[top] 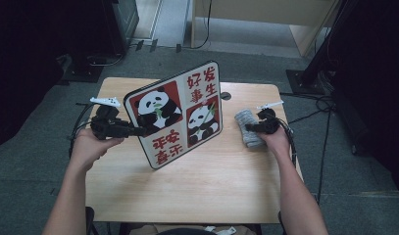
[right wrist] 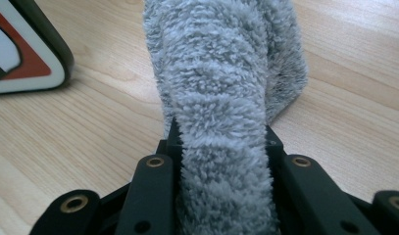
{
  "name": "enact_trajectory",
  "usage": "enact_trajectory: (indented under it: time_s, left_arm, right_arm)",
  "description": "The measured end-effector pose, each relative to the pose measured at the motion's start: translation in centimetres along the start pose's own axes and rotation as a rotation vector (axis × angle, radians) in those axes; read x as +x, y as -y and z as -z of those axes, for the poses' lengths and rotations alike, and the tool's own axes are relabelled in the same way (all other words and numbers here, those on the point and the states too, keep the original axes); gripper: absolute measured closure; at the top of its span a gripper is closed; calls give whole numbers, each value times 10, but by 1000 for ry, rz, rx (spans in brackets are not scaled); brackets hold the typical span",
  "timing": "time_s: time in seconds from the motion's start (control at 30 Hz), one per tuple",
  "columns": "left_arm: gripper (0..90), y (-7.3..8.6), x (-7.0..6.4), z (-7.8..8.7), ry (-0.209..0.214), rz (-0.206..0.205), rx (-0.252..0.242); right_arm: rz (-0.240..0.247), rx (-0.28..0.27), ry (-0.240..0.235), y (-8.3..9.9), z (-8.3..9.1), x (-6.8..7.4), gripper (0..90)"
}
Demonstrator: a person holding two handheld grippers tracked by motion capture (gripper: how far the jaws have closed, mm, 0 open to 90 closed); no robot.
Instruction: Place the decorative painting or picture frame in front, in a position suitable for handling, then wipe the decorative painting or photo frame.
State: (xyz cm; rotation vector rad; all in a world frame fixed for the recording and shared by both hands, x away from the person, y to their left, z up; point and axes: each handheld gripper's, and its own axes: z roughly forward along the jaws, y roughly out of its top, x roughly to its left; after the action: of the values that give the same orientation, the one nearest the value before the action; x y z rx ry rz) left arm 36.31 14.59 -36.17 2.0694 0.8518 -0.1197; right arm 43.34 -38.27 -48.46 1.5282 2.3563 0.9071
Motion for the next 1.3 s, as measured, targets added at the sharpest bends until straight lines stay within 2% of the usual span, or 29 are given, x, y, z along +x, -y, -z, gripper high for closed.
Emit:
enact_trajectory:
  time_s: [0.2, 0.27, 0.37, 0.43, 0.57, 0.67, 0.77, 0.97, 1.3]
  left_arm:
    - [660, 0, 1, 1, 2, 8, -15]
    - [669, 0, 1, 2, 3, 8, -20]
    - [675, 1, 2, 1, 7, 6, -22]
    - [691, 0, 2, 1, 6, 4, -28]
    - [711, 0, 2, 0, 8, 3, -31]
    - [731, 0, 3, -2, 12, 10, -37]
    - [754, 0, 3, -2, 13, 5, -41]
    - [768, 0, 2, -2, 9, -9, -41]
    - [775, 1, 1, -2, 5, -19, -46]
  right_arm:
    - [-12, -18, -28, -4, 8, 1, 698]
    - [-15, -16, -54, -6, 10, 3, 693]
    - [1, -10, -71, -6, 10, 5, 692]
    - [32, 2, -79, -7, 13, 10, 692]
    - [37, -26, -93, -9, 18, 14, 691]
    - [45, -26, -119, -11, 22, 18, 686]
    - [71, -18, -122, -13, 24, 22, 686]
    - [88, -28, -131, -17, 30, 31, 686]
    - [87, -50, -121, -25, 47, 43, 686]
